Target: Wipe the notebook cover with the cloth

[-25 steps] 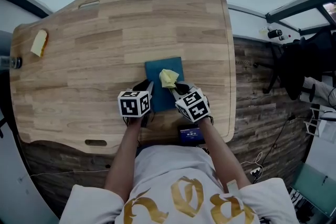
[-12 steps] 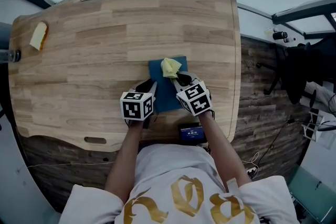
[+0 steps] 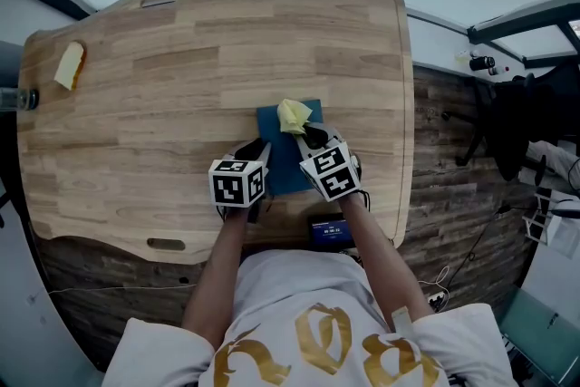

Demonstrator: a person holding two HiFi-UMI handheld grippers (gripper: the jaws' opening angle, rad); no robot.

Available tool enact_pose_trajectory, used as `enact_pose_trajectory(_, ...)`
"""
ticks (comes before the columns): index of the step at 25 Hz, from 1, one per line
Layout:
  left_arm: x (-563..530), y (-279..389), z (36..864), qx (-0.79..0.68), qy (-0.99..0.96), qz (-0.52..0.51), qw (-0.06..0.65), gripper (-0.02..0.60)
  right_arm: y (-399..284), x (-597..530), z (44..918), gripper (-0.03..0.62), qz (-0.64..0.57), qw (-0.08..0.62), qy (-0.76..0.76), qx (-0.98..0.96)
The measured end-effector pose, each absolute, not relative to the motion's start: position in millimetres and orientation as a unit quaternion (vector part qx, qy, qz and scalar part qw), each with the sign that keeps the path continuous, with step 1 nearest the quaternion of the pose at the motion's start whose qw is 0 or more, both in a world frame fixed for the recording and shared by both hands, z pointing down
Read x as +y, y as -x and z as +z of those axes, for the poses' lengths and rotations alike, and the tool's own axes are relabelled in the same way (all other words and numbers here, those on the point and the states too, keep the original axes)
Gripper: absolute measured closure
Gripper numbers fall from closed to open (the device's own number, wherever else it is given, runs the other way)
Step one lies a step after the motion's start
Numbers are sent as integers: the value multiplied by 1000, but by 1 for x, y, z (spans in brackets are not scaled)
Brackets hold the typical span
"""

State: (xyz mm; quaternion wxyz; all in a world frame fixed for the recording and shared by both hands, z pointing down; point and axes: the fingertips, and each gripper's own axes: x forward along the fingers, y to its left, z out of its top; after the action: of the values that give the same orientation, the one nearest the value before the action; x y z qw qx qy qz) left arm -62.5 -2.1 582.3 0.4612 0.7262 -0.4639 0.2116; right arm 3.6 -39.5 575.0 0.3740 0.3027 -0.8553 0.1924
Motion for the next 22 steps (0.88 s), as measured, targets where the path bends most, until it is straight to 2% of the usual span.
enact_pose_trajectory(11,-6,72,574,-481,-728,204,445,491,-40,-26,544,557,178,370,-371,-833)
enact_pose_trajectory(16,-23,94,527,-541,-747,166,349,494,-54,-20,508,557,154,332,-431,-825)
enact_pose_trajectory(19,-28,91,493,-539,-771,138,311,546,-56,-12,487,557,134,310,-454,-825)
enact_pose_trajectory(22,-20,81,466,-523,-791,119,293,565,-53,-1,468,557,117,286,-468,-828)
